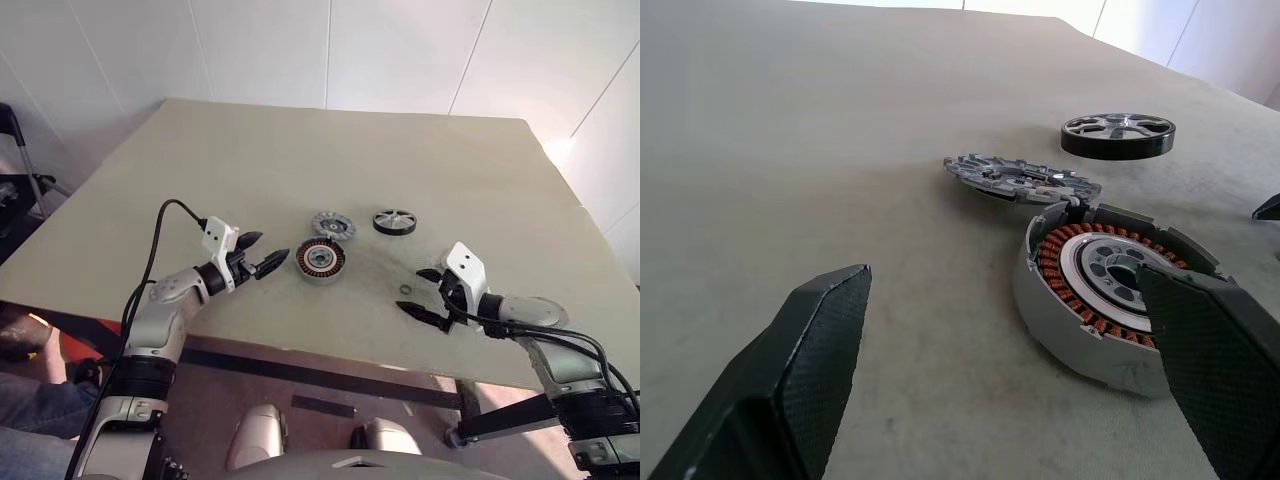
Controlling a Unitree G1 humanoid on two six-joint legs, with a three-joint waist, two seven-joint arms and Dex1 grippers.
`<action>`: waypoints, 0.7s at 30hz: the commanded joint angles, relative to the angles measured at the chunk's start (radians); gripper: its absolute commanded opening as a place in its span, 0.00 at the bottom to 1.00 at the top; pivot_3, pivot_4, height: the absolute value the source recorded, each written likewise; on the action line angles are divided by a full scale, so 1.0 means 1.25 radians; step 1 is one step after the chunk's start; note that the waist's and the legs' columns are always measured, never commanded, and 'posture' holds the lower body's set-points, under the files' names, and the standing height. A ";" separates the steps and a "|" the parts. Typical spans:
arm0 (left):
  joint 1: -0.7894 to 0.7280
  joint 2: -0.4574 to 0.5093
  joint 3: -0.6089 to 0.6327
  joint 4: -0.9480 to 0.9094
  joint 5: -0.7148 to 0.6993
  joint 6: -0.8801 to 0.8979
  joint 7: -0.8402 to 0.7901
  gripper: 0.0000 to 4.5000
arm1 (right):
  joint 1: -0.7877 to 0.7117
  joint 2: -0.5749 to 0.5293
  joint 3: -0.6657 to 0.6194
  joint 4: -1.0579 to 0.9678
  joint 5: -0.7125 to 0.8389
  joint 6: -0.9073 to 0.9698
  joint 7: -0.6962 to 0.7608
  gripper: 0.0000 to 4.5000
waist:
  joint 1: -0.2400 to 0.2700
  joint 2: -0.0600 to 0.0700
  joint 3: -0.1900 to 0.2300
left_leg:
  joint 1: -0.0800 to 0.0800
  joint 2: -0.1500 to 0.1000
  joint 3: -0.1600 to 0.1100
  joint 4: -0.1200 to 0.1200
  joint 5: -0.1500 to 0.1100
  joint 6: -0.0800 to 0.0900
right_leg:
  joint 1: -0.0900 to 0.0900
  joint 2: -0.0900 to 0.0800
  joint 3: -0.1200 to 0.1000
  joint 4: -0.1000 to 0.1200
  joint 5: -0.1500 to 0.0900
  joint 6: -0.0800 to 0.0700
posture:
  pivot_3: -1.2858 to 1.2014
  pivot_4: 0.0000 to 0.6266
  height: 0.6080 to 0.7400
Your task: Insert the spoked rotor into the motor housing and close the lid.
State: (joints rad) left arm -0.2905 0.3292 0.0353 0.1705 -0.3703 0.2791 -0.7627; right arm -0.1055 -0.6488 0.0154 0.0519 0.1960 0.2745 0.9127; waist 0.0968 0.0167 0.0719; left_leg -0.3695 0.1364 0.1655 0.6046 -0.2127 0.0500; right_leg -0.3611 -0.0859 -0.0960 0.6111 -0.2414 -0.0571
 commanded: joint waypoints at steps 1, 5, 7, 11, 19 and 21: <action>-0.004 0.006 0.010 -0.016 0.001 -0.017 0.000 1.00 | -0.014 0.003 0.006 0.022 -0.001 -0.009 0.007 0.86 | 0.000 0.000 0.000 | 0.000 0.000 0.000 0.000 0.000 0.000 | 0.000 0.000 0.000 0.000 0.000 0.000 | 0.52 0.00 1.00; -0.002 0.008 0.011 -0.017 0.002 -0.018 0.002 1.00 | -0.018 0.001 0.008 0.037 -0.007 -0.011 0.009 0.57 | 0.000 0.000 0.000 | 0.001 0.000 0.000 0.000 0.000 0.000 | 0.001 0.000 0.000 0.000 0.000 0.000 | 0.52 0.00 1.00; -0.005 0.009 0.011 -0.015 0.002 -0.018 0.002 1.00 | -0.023 0.000 0.008 0.048 -0.013 -0.014 0.005 0.42 | 0.000 0.000 0.000 | 0.002 0.000 0.000 0.000 0.000 0.000 | 0.002 0.000 0.000 0.000 0.000 0.000 | 0.52 0.00 1.00; -0.007 0.009 0.010 -0.013 0.004 -0.019 0.002 1.00 | -0.026 0.000 0.009 0.055 -0.014 -0.016 0.004 0.42 | 0.000 0.000 0.000 | 0.003 0.000 0.000 0.000 0.000 0.000 | 0.003 0.000 0.000 0.000 0.000 0.000 | 0.52 0.00 1.00; -0.015 0.012 0.010 -0.004 0.005 -0.020 0.002 1.00 | -0.050 0.006 0.006 0.024 -0.008 -0.006 -0.007 0.13 | 0.000 0.000 0.000 | 0.003 0.000 0.000 0.000 0.000 0.000 | 0.003 0.000 0.000 -0.001 0.000 0.000 | 0.52 0.00 1.00; -0.016 0.012 0.010 -0.004 0.005 -0.020 0.002 1.00 | -0.063 0.007 0.010 0.017 -0.016 -0.011 -0.014 0.13 | 0.000 0.000 0.000 | 0.003 0.000 0.000 0.000 0.000 0.000 | 0.003 0.000 0.000 -0.001 0.000 0.000 | 0.52 0.00 1.00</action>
State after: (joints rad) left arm -0.2907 0.3359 0.0356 0.1811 -0.3664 0.2724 -0.7583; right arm -0.1555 -0.6410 0.0304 0.1056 0.1806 0.2662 0.9085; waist 0.0966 0.0163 0.0716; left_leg -0.3662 0.1364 0.1654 0.6047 -0.2127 0.0498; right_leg -0.3580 -0.0858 -0.0960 0.6104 -0.2415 -0.0570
